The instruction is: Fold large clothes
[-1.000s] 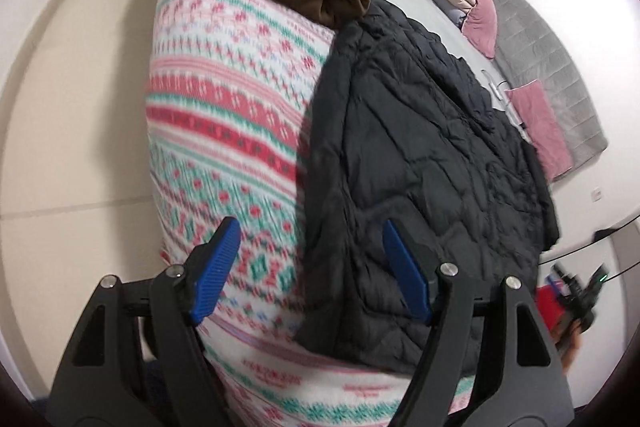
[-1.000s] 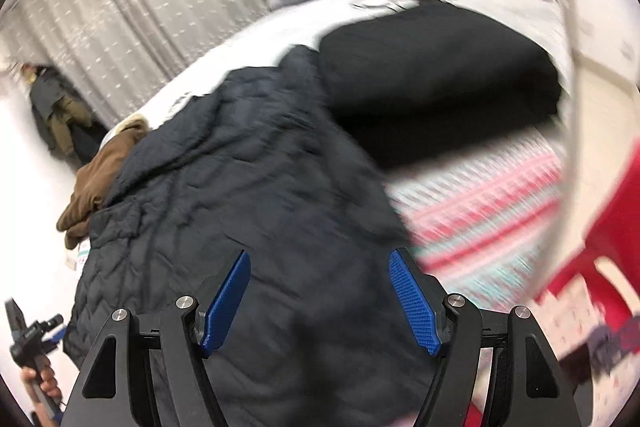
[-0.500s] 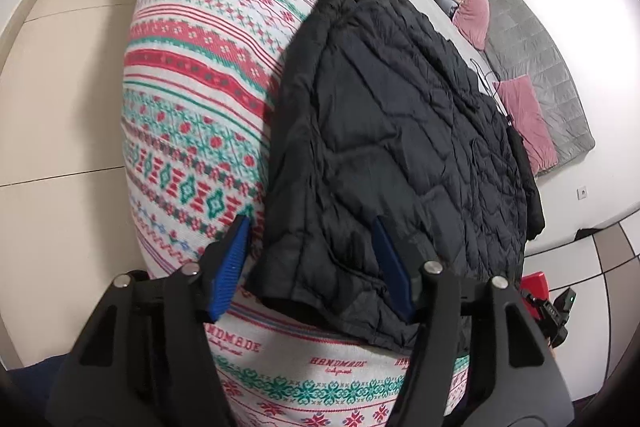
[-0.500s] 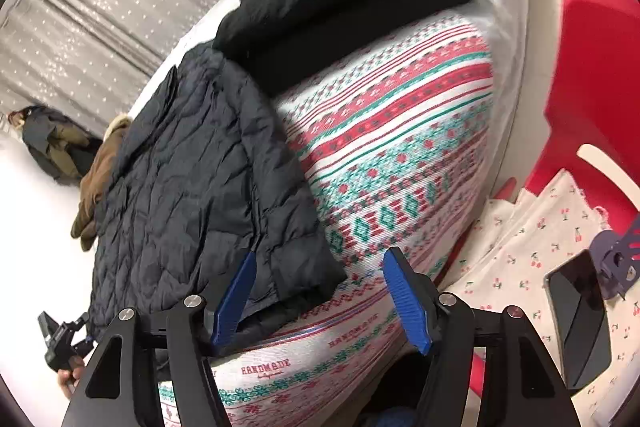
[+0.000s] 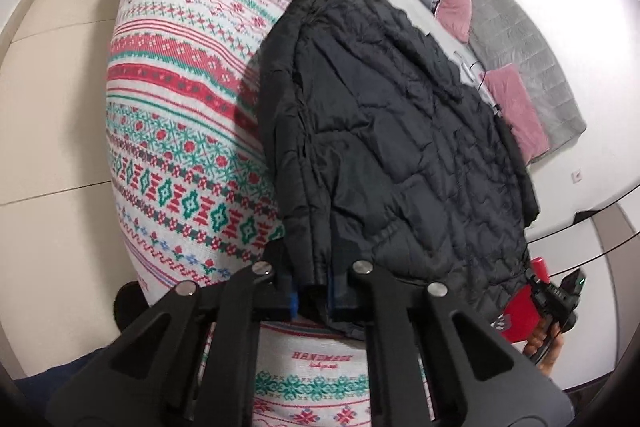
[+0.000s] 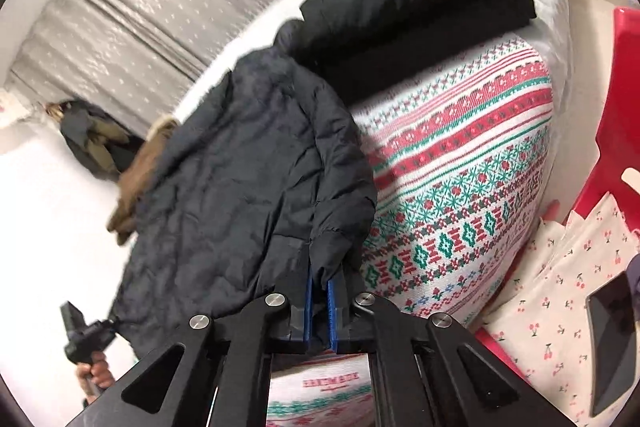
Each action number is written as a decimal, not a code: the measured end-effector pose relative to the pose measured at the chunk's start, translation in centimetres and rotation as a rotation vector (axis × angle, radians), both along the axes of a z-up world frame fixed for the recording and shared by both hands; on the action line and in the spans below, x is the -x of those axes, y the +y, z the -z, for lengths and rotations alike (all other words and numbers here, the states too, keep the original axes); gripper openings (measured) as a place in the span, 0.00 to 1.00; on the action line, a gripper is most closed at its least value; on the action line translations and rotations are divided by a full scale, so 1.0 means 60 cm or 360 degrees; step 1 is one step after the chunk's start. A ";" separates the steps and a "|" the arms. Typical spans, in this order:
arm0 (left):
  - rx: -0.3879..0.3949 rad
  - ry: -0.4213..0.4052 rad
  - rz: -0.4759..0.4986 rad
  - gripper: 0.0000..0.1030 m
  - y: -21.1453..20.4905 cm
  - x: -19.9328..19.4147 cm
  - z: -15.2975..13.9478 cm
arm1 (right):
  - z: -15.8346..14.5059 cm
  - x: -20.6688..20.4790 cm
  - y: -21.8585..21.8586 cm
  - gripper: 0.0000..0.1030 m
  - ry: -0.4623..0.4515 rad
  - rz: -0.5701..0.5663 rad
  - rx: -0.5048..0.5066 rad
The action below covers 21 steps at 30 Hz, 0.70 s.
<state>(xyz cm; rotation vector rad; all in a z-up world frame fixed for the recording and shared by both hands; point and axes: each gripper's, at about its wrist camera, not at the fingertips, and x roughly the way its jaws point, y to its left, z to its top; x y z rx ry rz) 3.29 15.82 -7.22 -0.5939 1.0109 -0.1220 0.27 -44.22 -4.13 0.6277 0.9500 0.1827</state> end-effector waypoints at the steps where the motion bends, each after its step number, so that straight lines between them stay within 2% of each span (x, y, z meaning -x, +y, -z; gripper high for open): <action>1: 0.0010 -0.0005 -0.0010 0.10 0.005 0.001 -0.003 | -0.005 0.006 -0.002 0.04 -0.0020 0.0011 -0.0013; 7: 0.0039 0.0033 -0.0023 0.09 0.019 0.013 -0.008 | -0.019 0.060 -0.016 0.03 -0.0127 0.0121 -0.0126; 10: 0.0055 0.0025 -0.0025 0.09 0.024 0.015 -0.012 | -0.012 0.069 -0.017 0.03 -0.0125 0.0162 -0.0189; 15: 0.0063 0.0037 -0.0042 0.09 0.022 0.018 -0.015 | -0.018 0.066 -0.020 0.03 -0.0147 0.0177 -0.0205; 21: 0.0170 -0.0052 -0.0103 0.08 0.045 0.061 -0.076 | -0.074 0.119 -0.027 0.03 -0.0357 0.0160 -0.0348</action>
